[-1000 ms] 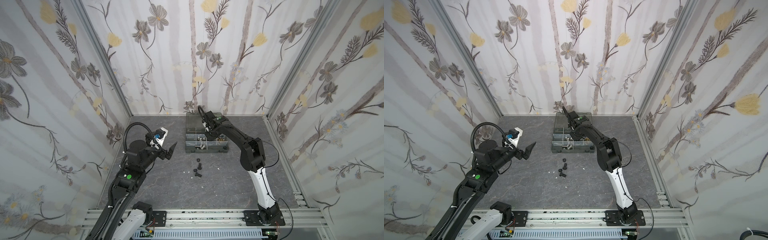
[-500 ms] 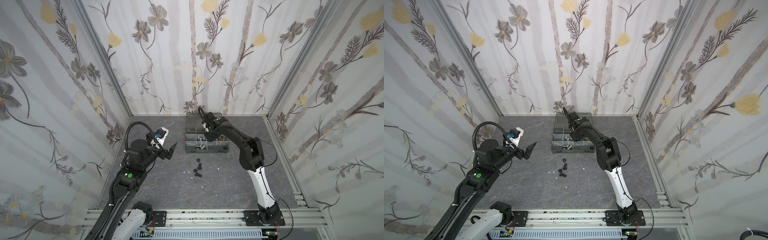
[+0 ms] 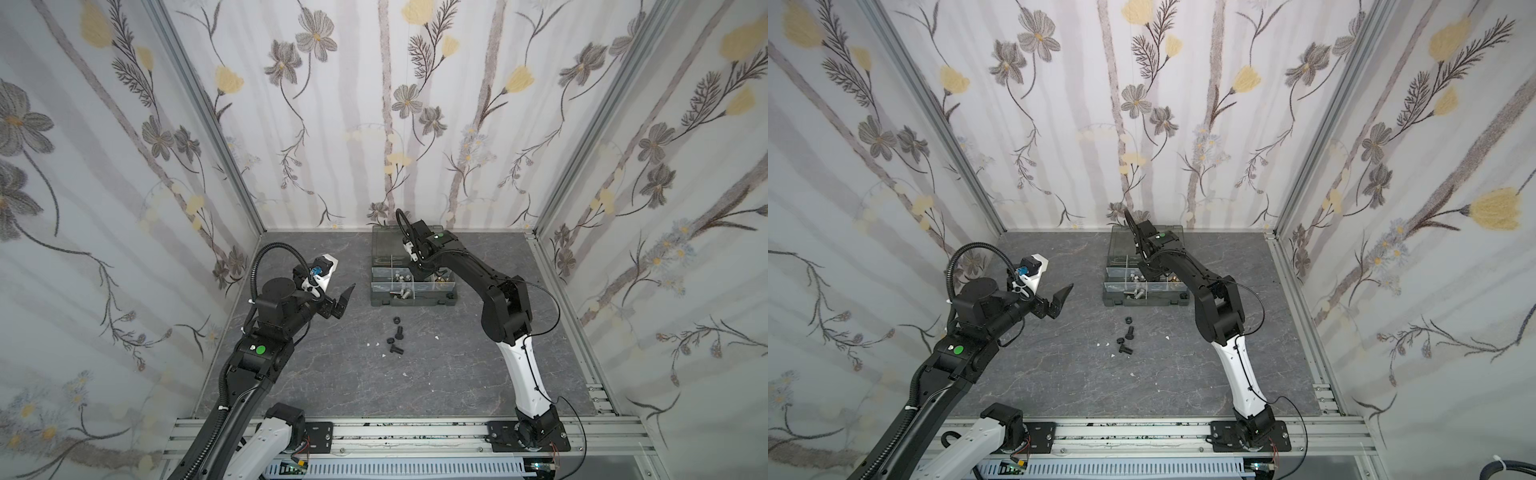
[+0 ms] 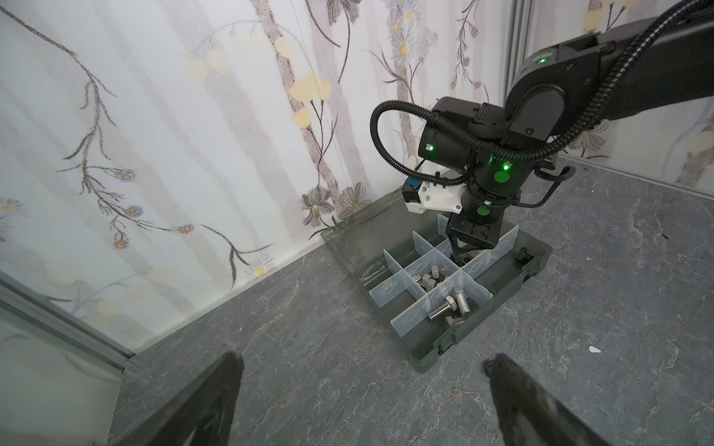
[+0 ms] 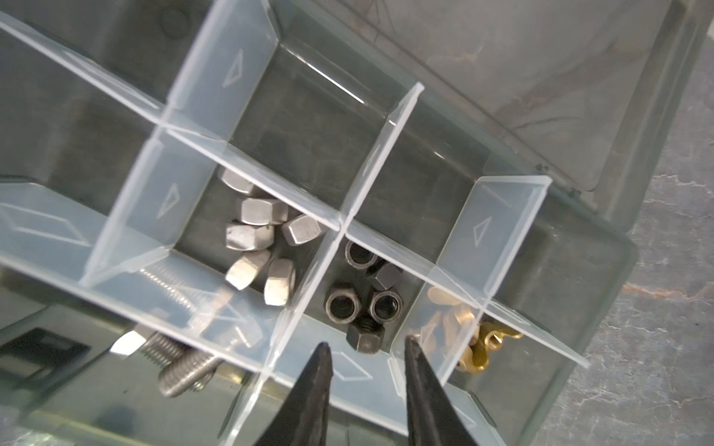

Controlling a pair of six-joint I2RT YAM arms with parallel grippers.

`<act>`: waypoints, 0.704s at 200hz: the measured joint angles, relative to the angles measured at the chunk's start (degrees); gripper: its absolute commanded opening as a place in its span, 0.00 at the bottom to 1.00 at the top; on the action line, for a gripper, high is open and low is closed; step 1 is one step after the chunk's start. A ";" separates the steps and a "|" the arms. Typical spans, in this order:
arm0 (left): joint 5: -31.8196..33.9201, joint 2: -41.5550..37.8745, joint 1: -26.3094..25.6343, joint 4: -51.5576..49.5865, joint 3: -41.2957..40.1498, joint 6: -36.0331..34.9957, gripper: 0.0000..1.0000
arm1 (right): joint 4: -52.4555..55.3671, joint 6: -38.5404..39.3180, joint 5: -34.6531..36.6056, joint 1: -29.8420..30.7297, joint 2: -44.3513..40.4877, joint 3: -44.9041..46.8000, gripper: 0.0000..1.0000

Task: Sort the screws and nuts into containers
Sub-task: Place the nut into the container, then pick up the nut from the center of the table.

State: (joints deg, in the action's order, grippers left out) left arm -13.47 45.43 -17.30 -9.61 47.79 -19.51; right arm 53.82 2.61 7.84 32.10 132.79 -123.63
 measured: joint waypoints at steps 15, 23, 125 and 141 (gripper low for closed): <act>0.00 0.00 0.00 0.00 0.00 0.00 1.00 | 0.22 -0.17 -0.02 1.16 -1.49 0.13 0.35; 0.00 0.00 0.00 0.00 0.00 0.00 1.00 | 0.20 -0.66 -0.02 1.90 -2.43 0.72 0.36; -0.09 -0.07 0.02 0.00 0.00 0.02 1.00 | -4.17 -10.51 -7.48 13.33 -11.10 21.42 0.42; -0.13 -0.13 0.04 0.00 0.00 0.02 1.00 | -5.35 -11.56 -7.50 14.08 -11.26 23.56 0.43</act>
State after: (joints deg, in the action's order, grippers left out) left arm -13.61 45.30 -17.26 -9.61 47.79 -19.49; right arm 48.47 -8.95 0.34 46.17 121.54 -100.07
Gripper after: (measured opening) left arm 0.998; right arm 0.423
